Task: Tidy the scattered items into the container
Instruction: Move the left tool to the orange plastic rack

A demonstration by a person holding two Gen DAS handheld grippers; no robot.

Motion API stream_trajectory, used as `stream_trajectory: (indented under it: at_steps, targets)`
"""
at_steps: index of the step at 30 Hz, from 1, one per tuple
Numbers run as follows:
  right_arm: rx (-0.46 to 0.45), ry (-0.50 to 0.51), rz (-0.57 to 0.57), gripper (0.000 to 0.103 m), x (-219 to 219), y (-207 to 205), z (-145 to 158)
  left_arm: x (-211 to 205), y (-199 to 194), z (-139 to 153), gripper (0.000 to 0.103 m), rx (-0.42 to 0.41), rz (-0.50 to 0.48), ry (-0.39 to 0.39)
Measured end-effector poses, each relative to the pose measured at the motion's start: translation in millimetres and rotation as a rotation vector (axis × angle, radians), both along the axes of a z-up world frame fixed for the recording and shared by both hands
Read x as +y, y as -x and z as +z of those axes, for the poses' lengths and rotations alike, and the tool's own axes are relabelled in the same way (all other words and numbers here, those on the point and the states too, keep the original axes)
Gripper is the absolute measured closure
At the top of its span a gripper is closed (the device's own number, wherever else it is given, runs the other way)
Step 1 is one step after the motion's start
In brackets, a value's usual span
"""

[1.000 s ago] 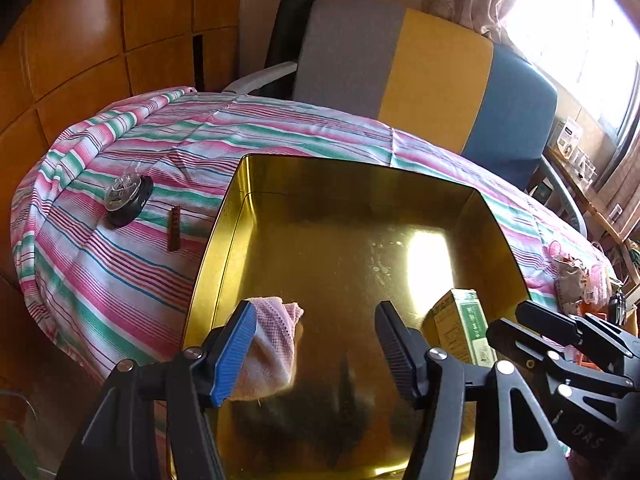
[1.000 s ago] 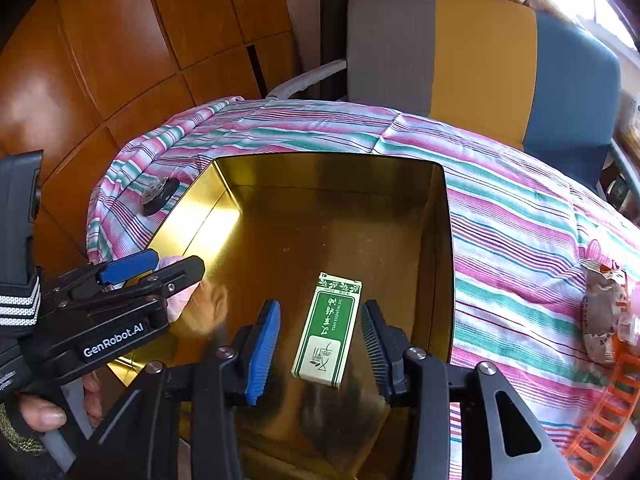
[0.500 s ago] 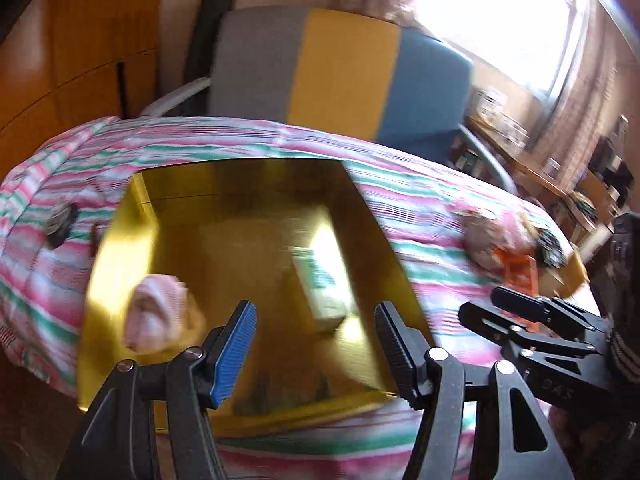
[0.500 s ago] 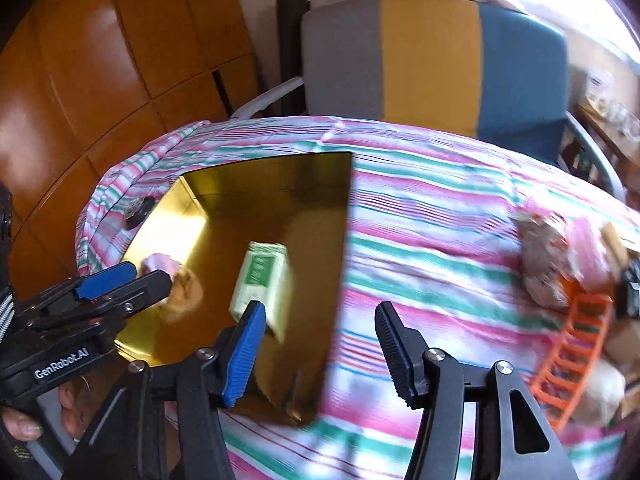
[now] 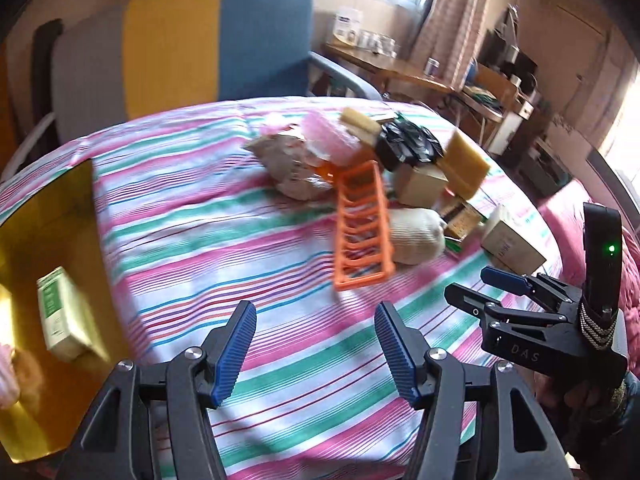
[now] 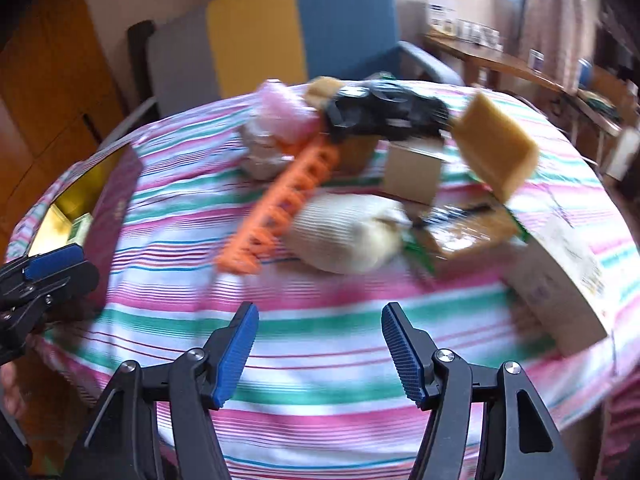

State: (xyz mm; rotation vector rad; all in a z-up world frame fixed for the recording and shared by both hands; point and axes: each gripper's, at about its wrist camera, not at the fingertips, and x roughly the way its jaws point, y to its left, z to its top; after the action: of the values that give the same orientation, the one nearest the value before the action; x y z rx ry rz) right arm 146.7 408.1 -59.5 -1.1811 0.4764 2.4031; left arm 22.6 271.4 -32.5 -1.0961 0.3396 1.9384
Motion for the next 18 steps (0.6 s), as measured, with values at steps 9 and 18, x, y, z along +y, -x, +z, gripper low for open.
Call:
stream_trajectory:
  at_steps: [9,18]
  targets:
    - [-0.016,0.019,-0.097,0.032,37,-22,-19,61,-7,-8,0.040,0.013,-0.098,0.046]
    - [-0.003,0.011,-0.077,0.018,37,-17,-26,82,14,-36,0.059,-0.056,-0.098,0.097]
